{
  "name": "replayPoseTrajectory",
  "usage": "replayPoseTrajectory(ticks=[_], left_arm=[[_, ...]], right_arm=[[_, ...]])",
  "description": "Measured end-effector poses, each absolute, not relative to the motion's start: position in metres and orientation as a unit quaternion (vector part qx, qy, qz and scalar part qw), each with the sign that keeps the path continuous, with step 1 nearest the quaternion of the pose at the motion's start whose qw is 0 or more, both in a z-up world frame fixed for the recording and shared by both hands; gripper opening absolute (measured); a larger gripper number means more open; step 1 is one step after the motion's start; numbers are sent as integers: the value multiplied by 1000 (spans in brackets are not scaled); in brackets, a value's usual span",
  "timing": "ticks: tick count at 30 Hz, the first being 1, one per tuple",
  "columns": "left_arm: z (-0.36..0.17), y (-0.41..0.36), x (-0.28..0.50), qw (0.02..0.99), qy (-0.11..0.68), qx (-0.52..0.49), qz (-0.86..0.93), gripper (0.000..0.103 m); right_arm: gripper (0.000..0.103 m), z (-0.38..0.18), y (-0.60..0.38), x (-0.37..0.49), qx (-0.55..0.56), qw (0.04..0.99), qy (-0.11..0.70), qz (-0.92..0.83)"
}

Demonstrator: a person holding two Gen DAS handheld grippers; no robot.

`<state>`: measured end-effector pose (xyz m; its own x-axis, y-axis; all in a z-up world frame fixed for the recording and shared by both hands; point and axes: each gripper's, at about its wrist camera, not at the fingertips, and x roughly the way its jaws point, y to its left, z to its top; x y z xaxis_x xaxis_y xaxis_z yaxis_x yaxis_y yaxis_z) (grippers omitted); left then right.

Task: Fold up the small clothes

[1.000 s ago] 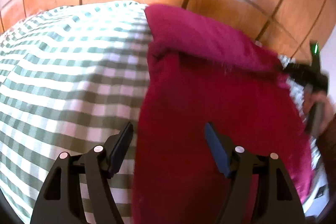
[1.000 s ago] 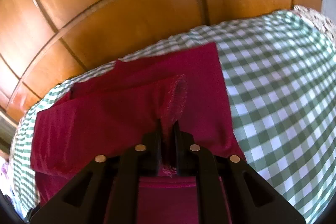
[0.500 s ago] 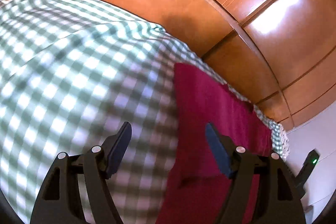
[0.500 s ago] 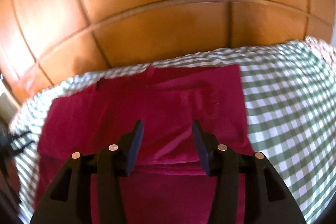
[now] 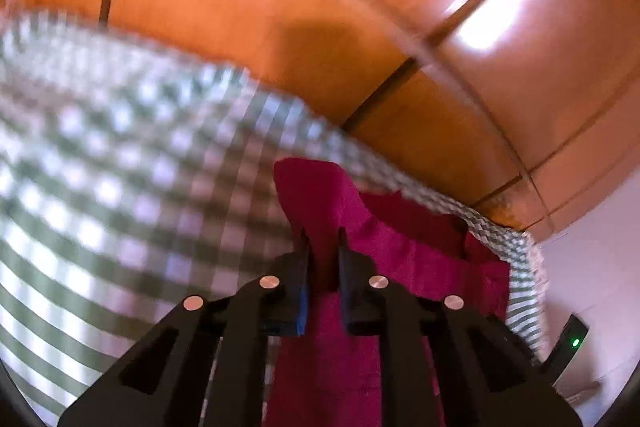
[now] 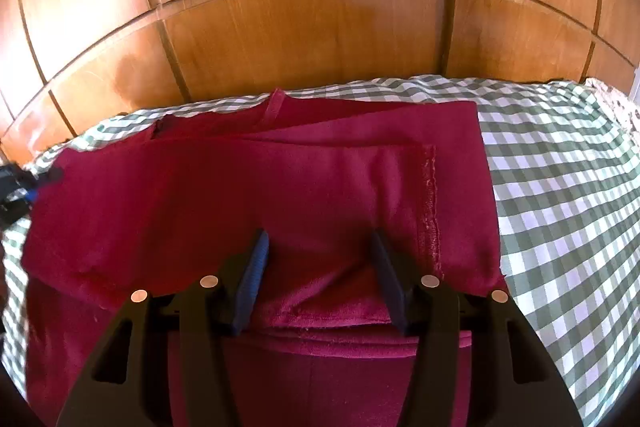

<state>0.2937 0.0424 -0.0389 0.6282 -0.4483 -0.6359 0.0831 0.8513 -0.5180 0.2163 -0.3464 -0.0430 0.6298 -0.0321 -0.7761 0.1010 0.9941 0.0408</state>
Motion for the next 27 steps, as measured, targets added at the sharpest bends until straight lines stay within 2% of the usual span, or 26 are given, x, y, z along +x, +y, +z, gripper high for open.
replayPoseTrajectory(ticks=[2, 5, 7, 9, 10, 13, 16, 20, 27], left_arm=[[-31, 31, 293, 898, 389, -163, -122, 10], [-55, 20, 312, 893, 430, -110, -81, 11], [-78, 14, 317, 889, 447, -79, -62, 19], [-75, 11, 312, 897, 435, -70, -41, 33], [-70, 13, 308, 898, 434, -74, -30, 35], [-49, 21, 276, 906, 406, -108, -49, 34], [-40, 3, 239, 914, 386, -70, -99, 34], [-77, -24, 218, 896, 434, 10, -97, 38], [-76, -22, 217, 897, 434, -4, -80, 39]], right_arm=[[59, -47, -341, 218, 31, 901, 431, -40], [66, -50, -332, 221, 5, 900, 433, -49], [69, -53, -329, 221, -5, 900, 432, -55], [70, -53, -331, 220, -5, 901, 430, -56], [70, -54, -332, 220, -1, 901, 429, -55], [71, -56, -337, 220, 13, 901, 430, -50], [72, -56, -335, 220, 11, 902, 429, -51], [72, -56, -335, 220, 12, 902, 428, -50], [72, -56, -339, 219, 27, 902, 428, -44]])
